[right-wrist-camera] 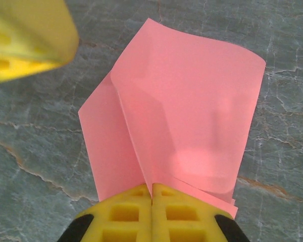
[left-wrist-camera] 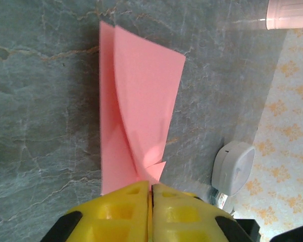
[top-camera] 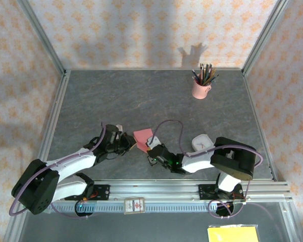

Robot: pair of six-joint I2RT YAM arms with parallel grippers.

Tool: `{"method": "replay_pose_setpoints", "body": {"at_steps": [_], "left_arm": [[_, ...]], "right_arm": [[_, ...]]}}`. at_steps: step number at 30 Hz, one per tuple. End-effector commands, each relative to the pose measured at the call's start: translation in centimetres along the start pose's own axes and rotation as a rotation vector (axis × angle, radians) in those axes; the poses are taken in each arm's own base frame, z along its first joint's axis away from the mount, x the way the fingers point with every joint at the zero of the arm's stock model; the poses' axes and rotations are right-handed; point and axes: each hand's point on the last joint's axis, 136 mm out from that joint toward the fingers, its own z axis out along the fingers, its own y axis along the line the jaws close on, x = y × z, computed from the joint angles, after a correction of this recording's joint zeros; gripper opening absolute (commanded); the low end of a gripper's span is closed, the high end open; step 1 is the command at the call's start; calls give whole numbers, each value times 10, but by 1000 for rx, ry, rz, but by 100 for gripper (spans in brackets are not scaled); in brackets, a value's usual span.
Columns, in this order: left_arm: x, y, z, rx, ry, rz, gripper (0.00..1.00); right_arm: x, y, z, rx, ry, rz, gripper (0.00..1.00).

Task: Fold a paper plane with a square sheet of paper (pick it up from the middle)
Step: Fourth fold the wing at the center of the table.

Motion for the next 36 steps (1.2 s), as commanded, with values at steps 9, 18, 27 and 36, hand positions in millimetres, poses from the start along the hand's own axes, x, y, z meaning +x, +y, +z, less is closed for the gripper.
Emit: {"method": "replay_pose_setpoints", "body": {"at_steps": [9, 18, 27, 36], "left_arm": [[4, -15, 14, 64, 23, 61, 5], [-8, -23, 12, 19, -24, 162, 5], [-5, -22, 6, 55, -32, 147, 1], [2, -21, 15, 63, 7, 142, 0]], "right_arm": [[-7, -1, -4, -77, -52, 145, 2], [4, -10, -6, -55, -50, 137, 1], [4, -10, -4, -69, -72, 133, 1], [9, -11, -5, -71, -74, 159, 1]]}}
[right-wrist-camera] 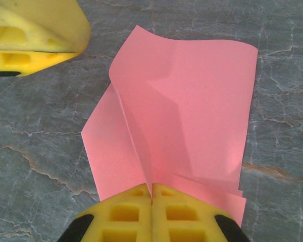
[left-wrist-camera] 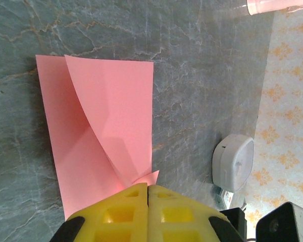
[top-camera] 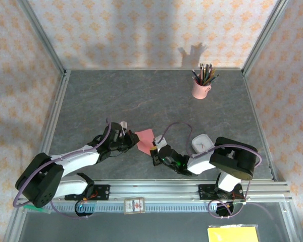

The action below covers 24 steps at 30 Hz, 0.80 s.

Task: Fold a paper plane with a square sheet of paper (pick it up from the middle)
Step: Fourth fold the wing at the center of the table.

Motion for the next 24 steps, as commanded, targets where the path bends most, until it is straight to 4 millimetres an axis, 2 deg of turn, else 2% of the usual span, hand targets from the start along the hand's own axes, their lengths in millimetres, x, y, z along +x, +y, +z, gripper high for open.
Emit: {"method": "replay_pose_setpoints", "body": {"at_steps": [1, 14, 24], "left_arm": [[5, 0, 5, 12, 19, 5, 0], [26, 18, 20, -7, 68, -18, 0], [23, 24, 36, -29, 74, 3, 0]], "right_arm": [[1, -4, 0, 7, -13, 23, 1], [1, -4, -4, -28, -32, 132, 0], [0, -1, -3, -75, -35, 209, 0]]}}
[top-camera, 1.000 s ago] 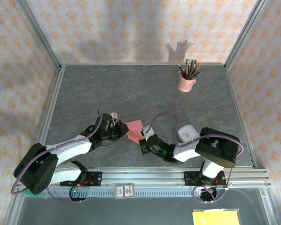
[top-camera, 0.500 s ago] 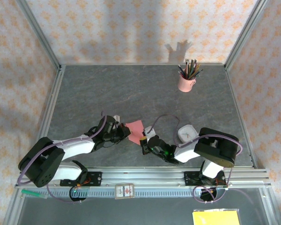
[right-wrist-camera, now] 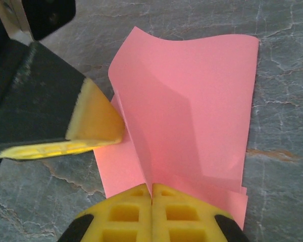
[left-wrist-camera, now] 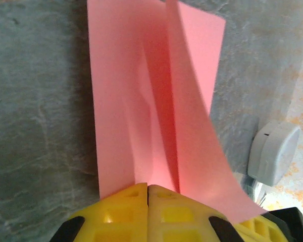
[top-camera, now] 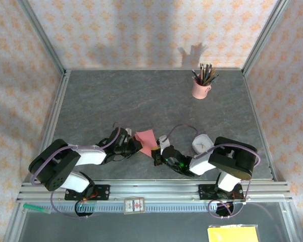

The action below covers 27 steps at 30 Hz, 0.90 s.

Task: Fold a paper plane with a square sheet of paper (pick it up from the middle)
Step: Fourth fold the wing at the center of the table.

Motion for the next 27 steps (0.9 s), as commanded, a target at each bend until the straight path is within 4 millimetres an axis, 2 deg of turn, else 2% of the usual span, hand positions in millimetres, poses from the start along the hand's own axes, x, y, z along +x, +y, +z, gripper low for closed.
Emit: {"method": "replay_pose_setpoints", "body": {"at_steps": [1, 12, 20, 27], "left_arm": [[-6, -11, 4, 25, -22, 36, 0], [2, 33, 4, -109, -21, 24, 0], [3, 50, 0, -167, -37, 26, 0], [6, 57, 0, -182, -31, 14, 0]], "right_arm": [[0, -2, 0, -10, -10, 46, 0], [-4, -1, -2, -42, -7, 183, 0], [-11, -4, -8, -38, -43, 269, 0], [-11, -13, -11, -17, -65, 358, 0]]}}
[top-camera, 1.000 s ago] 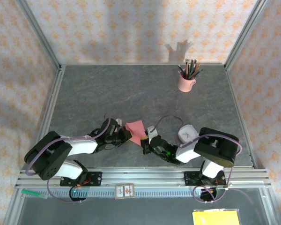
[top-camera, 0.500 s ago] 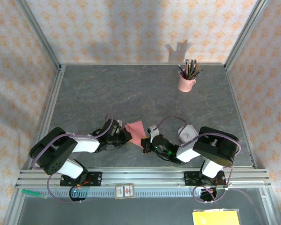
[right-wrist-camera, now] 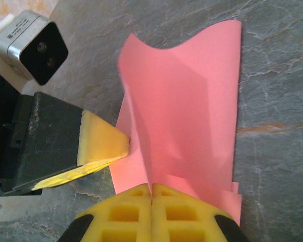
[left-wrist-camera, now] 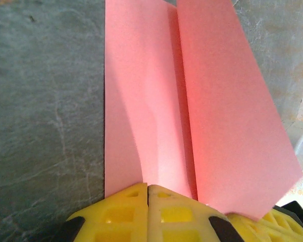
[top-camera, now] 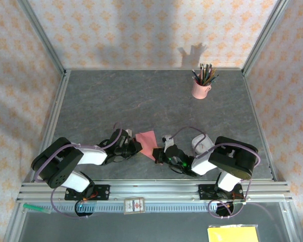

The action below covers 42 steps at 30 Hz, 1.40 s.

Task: Fold a paper plane with a square sheet of paper (pick it up from the middle)
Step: Fourth fold the wing at the center of the table.

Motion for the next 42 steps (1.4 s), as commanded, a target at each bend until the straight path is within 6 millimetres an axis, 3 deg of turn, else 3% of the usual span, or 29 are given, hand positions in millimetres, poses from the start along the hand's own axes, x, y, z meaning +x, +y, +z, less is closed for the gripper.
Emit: {"method": "replay_pose_setpoints", "body": {"at_steps": [1, 9, 20, 28, 42], "left_arm": [[8, 48, -2, -163, -8, -12, 0], [9, 49, 0, -166, 0, -11, 0], [8, 43, 1, -149, -1, -5, 0], [8, 42, 0, -153, 1, -2, 0], [-1, 25, -5, -146, -21, 31, 0]], "right_arm": [[-12, -4, -6, 11, -61, 74, 1], [-13, -9, -7, 22, -73, 126, 0], [-7, 14, 12, -28, 9, 24, 3], [-2, 7, 16, 19, 34, -21, 4], [-11, 1, 7, -24, 3, 62, 2]]}}
